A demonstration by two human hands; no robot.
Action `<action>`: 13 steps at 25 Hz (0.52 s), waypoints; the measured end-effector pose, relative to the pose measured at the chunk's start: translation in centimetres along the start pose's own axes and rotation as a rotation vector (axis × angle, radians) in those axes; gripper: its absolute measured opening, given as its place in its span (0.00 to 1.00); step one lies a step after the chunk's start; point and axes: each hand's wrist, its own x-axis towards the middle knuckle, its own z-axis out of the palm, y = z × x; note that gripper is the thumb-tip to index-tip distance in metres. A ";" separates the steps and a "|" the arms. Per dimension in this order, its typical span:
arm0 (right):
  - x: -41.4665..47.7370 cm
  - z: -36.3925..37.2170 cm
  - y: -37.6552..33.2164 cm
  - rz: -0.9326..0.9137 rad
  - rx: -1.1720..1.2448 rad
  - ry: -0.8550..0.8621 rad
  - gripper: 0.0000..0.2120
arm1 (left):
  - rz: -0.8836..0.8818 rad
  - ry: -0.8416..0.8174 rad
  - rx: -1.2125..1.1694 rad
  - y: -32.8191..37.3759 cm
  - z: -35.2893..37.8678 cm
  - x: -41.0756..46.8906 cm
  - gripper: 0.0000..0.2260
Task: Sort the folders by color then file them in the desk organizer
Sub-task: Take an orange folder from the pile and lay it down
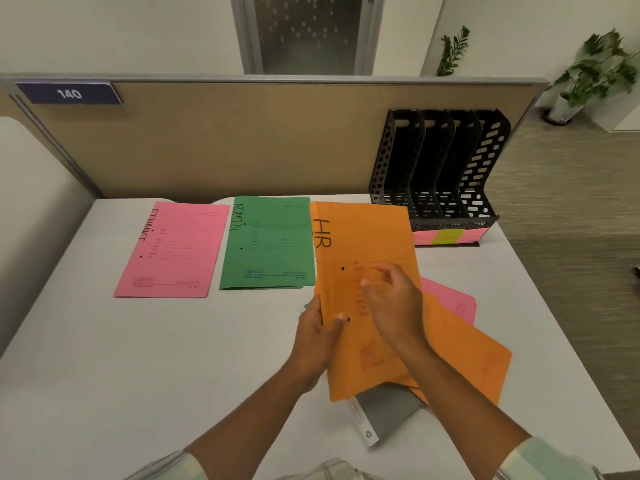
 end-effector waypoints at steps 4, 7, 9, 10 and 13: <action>0.4 -0.1 3.3 0.151 -0.072 0.081 0.20 | -0.054 0.070 0.034 0.9 -5.7 -0.1 0.15; 0.0 1.2 4.0 0.338 0.044 0.033 0.23 | -0.091 0.127 0.012 0.9 -10.2 -0.7 0.15; -1.0 2.7 3.7 0.457 0.204 -0.042 0.22 | -0.124 0.152 -0.012 0.6 -13.4 -1.2 0.15; -1.6 3.7 3.6 0.476 0.285 -0.087 0.18 | -0.139 0.161 -0.008 0.3 -15.0 -1.5 0.15; -4.1 8.0 3.1 0.506 0.406 -0.228 0.10 | -0.177 0.216 0.031 -0.6 -20.0 -2.9 0.16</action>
